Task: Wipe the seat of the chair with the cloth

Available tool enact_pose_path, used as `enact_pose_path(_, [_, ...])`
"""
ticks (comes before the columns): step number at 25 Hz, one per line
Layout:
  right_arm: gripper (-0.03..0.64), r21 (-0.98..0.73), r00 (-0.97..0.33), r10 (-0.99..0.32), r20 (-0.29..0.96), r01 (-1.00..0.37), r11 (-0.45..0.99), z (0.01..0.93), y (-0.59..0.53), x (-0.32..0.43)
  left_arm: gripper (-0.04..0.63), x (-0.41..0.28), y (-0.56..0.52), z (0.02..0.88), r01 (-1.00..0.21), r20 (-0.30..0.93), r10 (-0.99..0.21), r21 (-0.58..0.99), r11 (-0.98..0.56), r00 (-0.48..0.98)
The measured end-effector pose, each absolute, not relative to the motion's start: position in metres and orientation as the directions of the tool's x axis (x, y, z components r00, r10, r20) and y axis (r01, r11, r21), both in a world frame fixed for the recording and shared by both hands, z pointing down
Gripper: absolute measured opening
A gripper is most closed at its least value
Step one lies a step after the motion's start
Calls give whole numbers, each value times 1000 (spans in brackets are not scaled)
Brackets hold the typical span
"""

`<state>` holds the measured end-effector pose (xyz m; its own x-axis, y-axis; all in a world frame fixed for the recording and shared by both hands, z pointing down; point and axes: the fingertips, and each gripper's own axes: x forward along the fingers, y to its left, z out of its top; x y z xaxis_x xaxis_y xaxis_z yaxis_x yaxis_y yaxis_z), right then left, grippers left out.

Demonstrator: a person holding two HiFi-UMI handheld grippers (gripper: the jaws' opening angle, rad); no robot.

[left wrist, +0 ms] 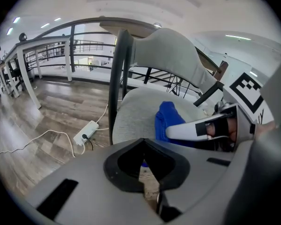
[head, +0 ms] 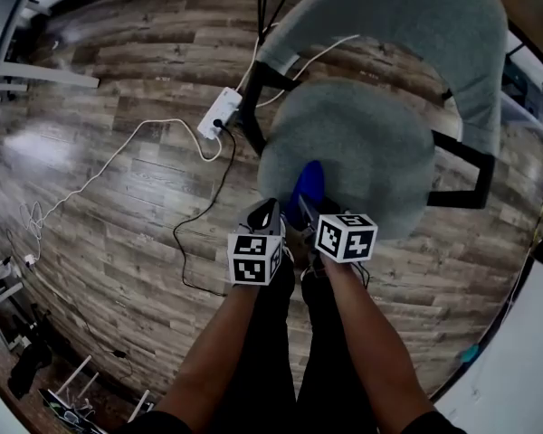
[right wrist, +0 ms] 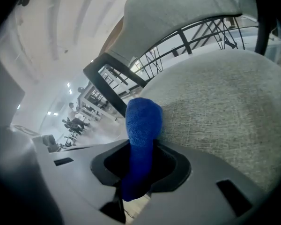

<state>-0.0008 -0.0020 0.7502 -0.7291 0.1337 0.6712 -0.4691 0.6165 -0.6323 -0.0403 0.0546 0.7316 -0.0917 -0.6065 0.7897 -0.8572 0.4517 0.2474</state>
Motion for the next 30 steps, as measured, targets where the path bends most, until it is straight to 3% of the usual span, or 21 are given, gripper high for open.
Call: enact_pose_path(30, [109,-559,-692,-66,719,-633,536,751,-87,165,8,86,-44,719,-947,775,-625,262,185,92])
